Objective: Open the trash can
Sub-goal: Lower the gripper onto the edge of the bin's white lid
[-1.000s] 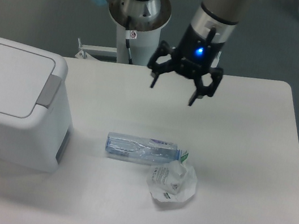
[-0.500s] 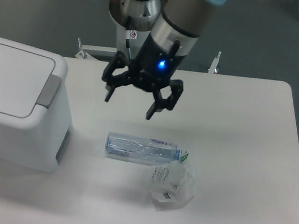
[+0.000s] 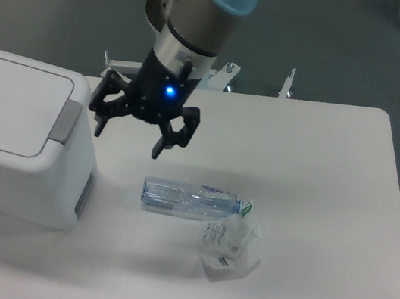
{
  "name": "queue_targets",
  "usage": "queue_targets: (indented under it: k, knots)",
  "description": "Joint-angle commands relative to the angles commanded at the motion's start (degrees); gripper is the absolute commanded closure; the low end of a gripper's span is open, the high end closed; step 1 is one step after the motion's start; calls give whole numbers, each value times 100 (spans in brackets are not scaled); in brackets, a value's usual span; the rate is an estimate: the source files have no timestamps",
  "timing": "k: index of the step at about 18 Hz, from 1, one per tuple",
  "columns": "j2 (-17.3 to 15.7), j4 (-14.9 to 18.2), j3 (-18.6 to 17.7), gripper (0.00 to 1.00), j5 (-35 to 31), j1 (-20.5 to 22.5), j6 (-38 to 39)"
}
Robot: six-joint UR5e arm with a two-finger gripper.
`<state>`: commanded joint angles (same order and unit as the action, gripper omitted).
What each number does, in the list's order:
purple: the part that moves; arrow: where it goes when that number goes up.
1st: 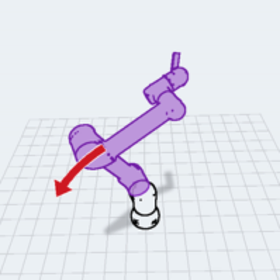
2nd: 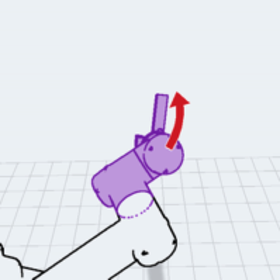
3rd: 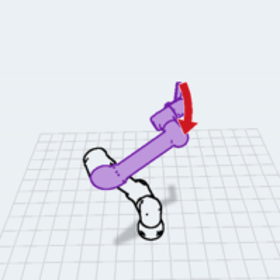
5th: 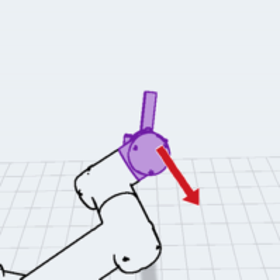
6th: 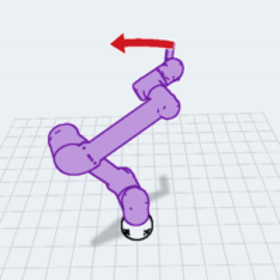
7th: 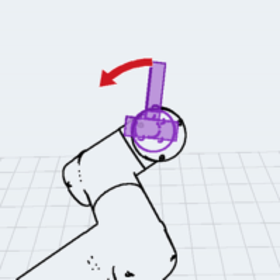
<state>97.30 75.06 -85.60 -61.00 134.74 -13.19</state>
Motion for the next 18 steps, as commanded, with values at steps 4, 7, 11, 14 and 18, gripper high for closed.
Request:
queue_targets:
  k: [4,7,11,14,18]
  knots:
    - [-9,0,-9,0,-9,0,115]
    - [-88,-9,-114,0,-35,-9,123]
    - [-158,-53,-281,0,-35,-140,71]
    - [-141,-44,-282,0,-35,-220,106]
    - [-149,-44,-325,0,-26,-255,115]
